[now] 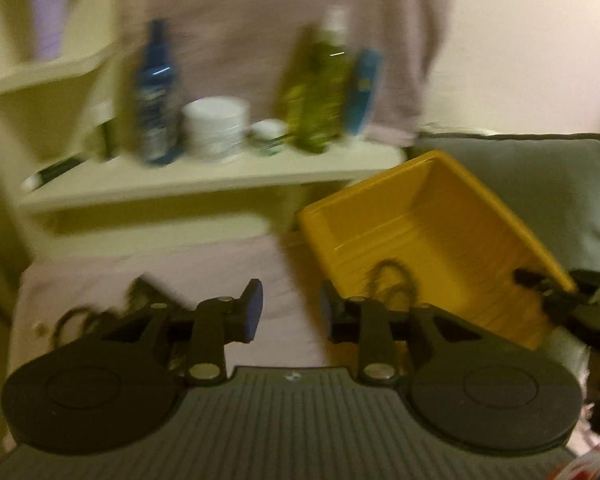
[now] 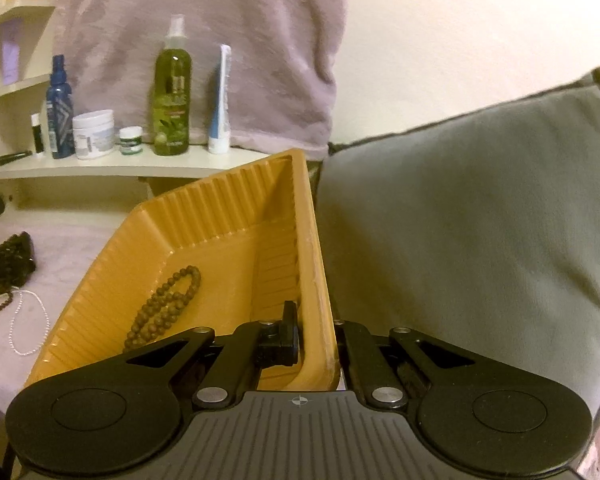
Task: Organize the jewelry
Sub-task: 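Grasp the white pearl necklace with the left tool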
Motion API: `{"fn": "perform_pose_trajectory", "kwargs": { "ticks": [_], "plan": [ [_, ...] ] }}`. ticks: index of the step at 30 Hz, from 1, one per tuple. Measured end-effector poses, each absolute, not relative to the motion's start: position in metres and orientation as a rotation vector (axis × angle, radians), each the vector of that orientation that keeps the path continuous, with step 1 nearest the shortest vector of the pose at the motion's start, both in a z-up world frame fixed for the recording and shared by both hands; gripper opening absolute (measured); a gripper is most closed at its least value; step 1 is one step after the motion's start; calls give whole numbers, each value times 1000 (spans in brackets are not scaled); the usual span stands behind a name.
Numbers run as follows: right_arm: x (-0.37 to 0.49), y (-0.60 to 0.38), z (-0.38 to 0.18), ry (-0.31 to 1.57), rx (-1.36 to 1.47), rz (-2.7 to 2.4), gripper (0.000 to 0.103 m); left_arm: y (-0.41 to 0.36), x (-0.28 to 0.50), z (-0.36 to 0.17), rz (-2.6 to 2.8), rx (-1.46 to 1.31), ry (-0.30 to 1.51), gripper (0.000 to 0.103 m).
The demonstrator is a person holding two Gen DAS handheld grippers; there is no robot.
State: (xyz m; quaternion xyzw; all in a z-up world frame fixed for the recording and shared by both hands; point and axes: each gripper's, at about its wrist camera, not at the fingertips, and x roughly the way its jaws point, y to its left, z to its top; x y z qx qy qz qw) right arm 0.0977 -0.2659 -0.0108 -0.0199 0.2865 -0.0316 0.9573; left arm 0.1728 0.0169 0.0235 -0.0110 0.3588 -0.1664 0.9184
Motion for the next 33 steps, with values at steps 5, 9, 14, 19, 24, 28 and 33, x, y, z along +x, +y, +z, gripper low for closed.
{"fn": "perform_pose_trajectory", "kwargs": {
  "ticks": [5,9,14,19,24,28,33],
  "plan": [
    [99,-264,-12,586,-39,-67,3,55,164,-3,-243,-57,789,30],
    [99,-262,-11,585,-44,-67,4,60,155,-23,-241,-37,815,30],
    [100,-261,-11,589,-56,-65,4,49,151,-45,-258,-80,843,30],
    [101,-262,-12,596,-62,-66,3,29,159,-62,-248,-110,869,29],
    [103,-263,-13,600,-67,-65,3,19,166,-75,-210,-98,880,19],
    [105,-265,-15,604,-63,-67,3,16,166,-76,-189,-42,879,2],
    [105,-267,-16,604,-59,-65,3,15,166,-65,-209,-28,865,1]
  ]
}}
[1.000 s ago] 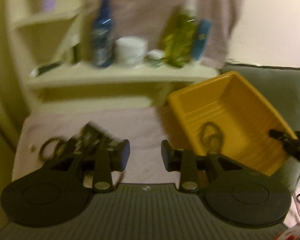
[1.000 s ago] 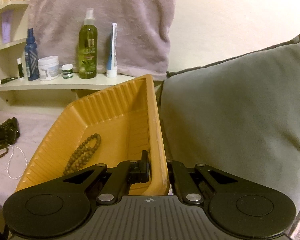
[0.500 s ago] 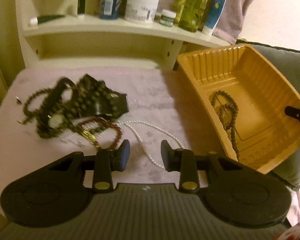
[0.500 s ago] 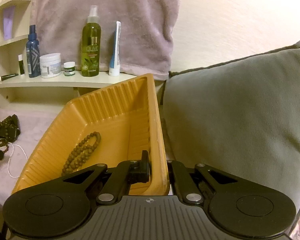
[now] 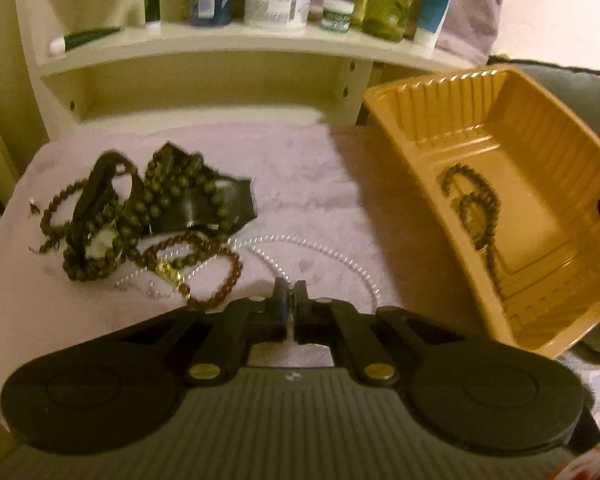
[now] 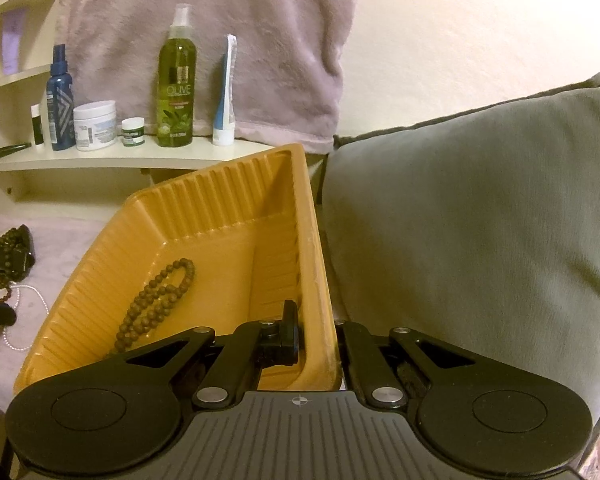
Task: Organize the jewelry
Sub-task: 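Grasp the white pearl necklace with the left tool, then carry the pearl necklace with the left tool and drop it into the tray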
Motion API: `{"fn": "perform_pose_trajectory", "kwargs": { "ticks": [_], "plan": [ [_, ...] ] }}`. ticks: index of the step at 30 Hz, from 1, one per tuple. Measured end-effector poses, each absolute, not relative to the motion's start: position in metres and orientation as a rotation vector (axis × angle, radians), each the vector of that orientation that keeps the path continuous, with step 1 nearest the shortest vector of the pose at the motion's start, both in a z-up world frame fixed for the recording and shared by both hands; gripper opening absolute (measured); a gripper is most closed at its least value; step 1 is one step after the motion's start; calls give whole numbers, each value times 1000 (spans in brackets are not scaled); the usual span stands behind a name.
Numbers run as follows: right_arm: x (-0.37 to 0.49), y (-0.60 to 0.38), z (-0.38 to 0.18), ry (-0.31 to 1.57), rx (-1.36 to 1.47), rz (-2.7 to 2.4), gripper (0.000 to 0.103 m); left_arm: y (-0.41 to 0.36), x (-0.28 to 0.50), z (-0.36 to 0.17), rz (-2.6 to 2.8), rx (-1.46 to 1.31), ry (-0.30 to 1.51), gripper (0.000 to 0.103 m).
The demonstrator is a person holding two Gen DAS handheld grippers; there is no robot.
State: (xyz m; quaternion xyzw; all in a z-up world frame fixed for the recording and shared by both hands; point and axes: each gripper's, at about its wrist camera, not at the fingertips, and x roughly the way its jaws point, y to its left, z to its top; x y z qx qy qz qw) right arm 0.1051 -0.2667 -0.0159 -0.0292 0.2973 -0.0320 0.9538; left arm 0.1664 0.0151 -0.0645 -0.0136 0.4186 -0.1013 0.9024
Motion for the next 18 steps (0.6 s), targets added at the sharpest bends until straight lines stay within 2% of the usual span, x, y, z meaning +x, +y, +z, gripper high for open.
{"fn": "perform_pose_trajectory", "kwargs": {
  "ticks": [8,18],
  "plan": [
    [106,-266,-15,600,-57,-65,3,10,171,-5,-329,-113,773,1],
    [101,-261,-10,580,-53,-59,3,-1,197,79,-452,-81,631,1]
  ]
}}
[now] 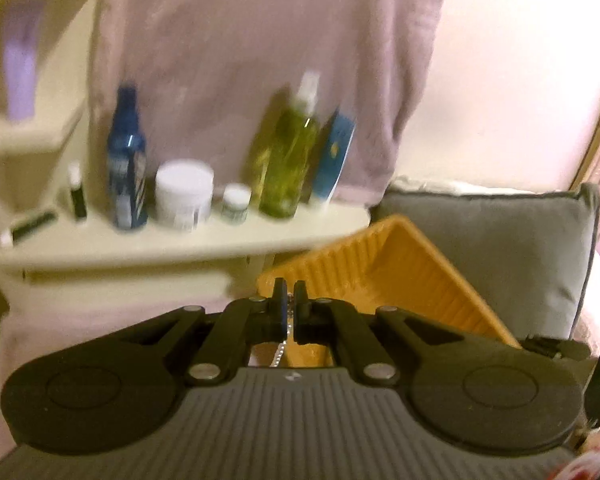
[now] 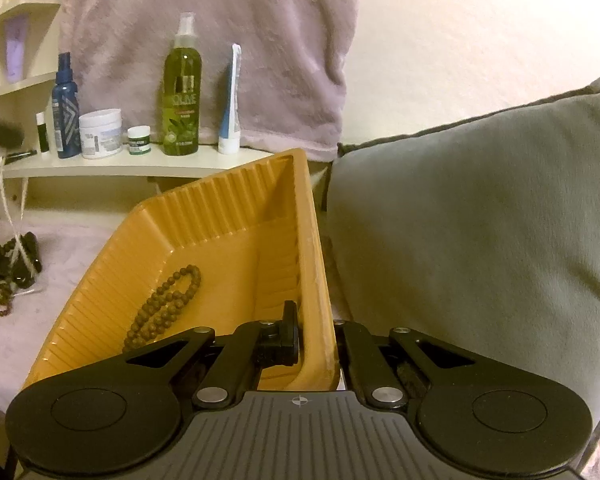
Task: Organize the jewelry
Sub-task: 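Carry the pearl necklace with the left tool and drop it into the tray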
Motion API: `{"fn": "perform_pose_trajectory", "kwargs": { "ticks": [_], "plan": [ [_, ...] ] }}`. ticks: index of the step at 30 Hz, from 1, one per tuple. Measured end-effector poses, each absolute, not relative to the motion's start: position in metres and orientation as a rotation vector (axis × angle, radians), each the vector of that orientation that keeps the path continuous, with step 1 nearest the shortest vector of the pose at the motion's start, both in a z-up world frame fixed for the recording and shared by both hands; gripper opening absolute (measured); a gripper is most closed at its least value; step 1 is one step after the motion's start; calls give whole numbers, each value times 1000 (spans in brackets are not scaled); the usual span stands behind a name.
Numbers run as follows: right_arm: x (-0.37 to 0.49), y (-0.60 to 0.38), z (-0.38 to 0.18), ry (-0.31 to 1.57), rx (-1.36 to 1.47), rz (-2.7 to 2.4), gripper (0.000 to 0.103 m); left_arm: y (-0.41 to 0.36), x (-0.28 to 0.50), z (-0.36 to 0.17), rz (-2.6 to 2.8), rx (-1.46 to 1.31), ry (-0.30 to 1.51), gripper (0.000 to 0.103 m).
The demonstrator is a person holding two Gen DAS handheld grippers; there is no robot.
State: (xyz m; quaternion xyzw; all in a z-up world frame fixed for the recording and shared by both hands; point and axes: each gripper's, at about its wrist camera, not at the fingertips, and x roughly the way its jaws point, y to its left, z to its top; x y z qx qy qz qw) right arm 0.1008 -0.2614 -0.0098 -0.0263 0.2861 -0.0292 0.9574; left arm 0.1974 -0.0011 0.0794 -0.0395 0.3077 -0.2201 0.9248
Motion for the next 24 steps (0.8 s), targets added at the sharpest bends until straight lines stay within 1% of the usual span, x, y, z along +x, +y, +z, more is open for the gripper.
{"fn": "perform_pose_trajectory", "kwargs": {
  "ticks": [5,10,20,24],
  "plan": [
    [100,-260,-9,574,-52,-57,4,-8,201,105,-488,-84,585,1],
    [99,-260,-9,572,-50,-57,4,-20,200,119,-533,-80,566,1],
    [99,-261,-9,571,-43,-56,4,-63,200,131,-654,-72,554,1],
    [99,-262,-9,573,-37,-54,4,-78,201,122,-678,-62,580,1]
  ]
}}
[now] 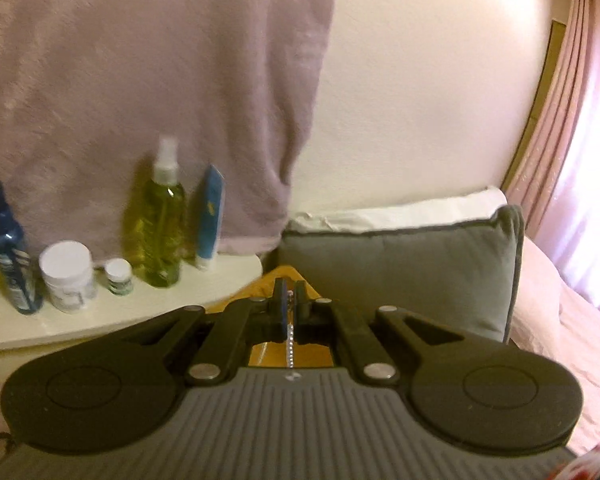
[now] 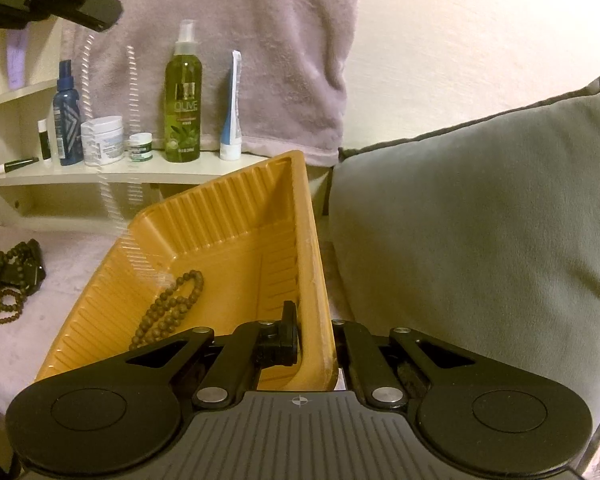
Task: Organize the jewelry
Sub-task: 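Carry the pearl necklace with the left tool and drop it into the tray, then return the left tool to the pile and grasp the gold-charm bead bracelet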
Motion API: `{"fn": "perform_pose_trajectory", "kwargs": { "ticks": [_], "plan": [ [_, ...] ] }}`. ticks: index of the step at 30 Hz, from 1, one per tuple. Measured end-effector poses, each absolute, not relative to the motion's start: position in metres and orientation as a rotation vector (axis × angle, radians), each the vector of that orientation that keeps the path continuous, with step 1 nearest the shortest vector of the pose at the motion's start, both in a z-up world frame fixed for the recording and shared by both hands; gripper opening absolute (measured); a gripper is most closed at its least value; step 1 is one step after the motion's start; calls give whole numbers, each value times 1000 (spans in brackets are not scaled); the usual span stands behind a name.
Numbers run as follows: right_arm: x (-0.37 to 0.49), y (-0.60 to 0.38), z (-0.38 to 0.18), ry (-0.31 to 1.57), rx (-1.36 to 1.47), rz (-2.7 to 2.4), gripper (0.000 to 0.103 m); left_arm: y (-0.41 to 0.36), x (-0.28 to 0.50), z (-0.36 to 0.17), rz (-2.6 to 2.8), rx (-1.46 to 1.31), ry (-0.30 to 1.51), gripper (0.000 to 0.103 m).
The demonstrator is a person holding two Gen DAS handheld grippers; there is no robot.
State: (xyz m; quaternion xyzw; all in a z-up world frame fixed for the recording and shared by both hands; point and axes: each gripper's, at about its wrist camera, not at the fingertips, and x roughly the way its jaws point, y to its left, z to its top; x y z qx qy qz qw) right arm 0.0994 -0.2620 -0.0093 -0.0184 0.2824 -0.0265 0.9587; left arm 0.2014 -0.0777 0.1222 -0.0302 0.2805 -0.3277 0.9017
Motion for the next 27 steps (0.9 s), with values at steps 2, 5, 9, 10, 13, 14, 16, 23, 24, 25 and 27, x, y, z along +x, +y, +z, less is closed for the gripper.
{"fn": "perform_pose_trajectory", "kwargs": {
  "ticks": [2,5,9,10,13,14,16,23,24,25,27],
  "plan": [
    [100,-263,-10,574,-33,-54,4,-85,202,110,-682,-54,614,1],
    [100,-264,-10,576,-30,-52,4,-95,204,88,-693,-45,672,2],
    [101,-264,-10,577,-28,-53,4,-101,206,62,-677,-34,730,5],
    [101,-264,-10,577,-27,-53,4,-100,207,58,-673,-32,737,7],
    [101,-263,-9,579,-25,-52,4,-94,208,51,-654,-30,751,10],
    [101,-263,-9,578,-26,-53,4,-89,206,50,-643,-30,745,10],
    [101,-263,-9,579,-26,-54,4,-79,204,49,-607,-27,733,11],
    [101,-264,-10,580,-25,-55,4,-14,187,42,-381,-34,685,20],
    [101,-264,-10,581,-25,-56,4,-4,186,40,-349,-40,680,21],
    [101,-264,-11,582,-25,-56,4,7,184,38,-318,-45,679,21],
    [101,-265,-11,585,-22,-55,4,25,180,33,-260,-48,679,22]
  ]
}}
